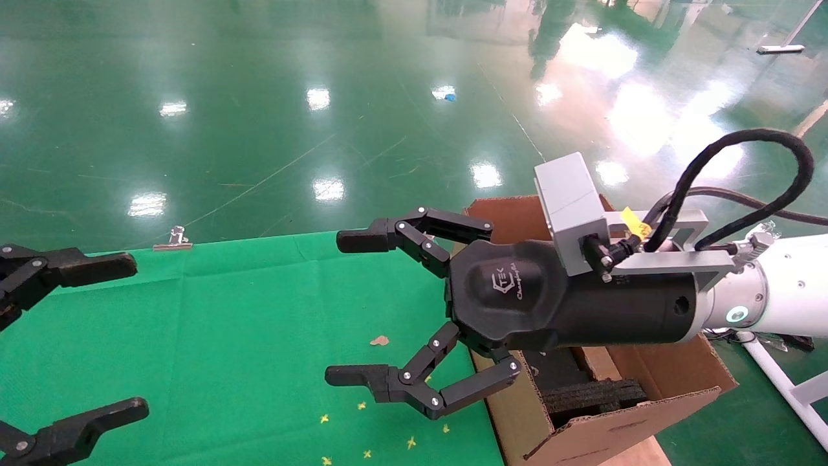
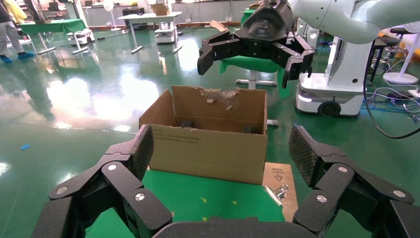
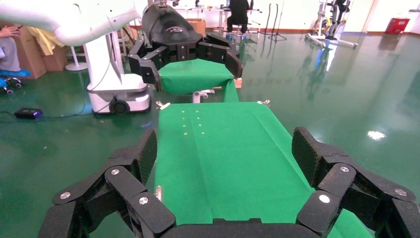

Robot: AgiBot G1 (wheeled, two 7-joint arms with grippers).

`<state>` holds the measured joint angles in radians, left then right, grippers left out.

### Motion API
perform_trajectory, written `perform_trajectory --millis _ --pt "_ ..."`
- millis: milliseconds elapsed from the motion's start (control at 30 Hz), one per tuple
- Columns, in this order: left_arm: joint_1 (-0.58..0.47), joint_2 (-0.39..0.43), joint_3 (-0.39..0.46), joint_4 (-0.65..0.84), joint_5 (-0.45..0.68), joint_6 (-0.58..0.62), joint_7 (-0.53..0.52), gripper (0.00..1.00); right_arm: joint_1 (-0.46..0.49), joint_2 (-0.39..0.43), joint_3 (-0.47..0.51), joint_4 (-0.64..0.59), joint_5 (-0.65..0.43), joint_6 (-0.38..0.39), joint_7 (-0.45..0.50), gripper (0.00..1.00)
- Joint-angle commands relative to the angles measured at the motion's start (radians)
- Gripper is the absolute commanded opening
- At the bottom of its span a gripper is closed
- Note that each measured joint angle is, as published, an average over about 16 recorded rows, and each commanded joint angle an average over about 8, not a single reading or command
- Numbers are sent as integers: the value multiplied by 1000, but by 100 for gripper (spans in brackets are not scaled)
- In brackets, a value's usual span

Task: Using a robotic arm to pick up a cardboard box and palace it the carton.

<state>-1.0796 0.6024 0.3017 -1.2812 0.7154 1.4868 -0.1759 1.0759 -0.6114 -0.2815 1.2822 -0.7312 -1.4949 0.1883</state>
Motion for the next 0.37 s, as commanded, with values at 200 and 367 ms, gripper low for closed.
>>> perform_trajectory --millis 200,367 --pt "0 0 0 0 0 0 0 100 0 0 0 0 0 0 0 100" --pt "0 0 0 0 0 0 0 100 0 0 0 0 0 0 0 100"
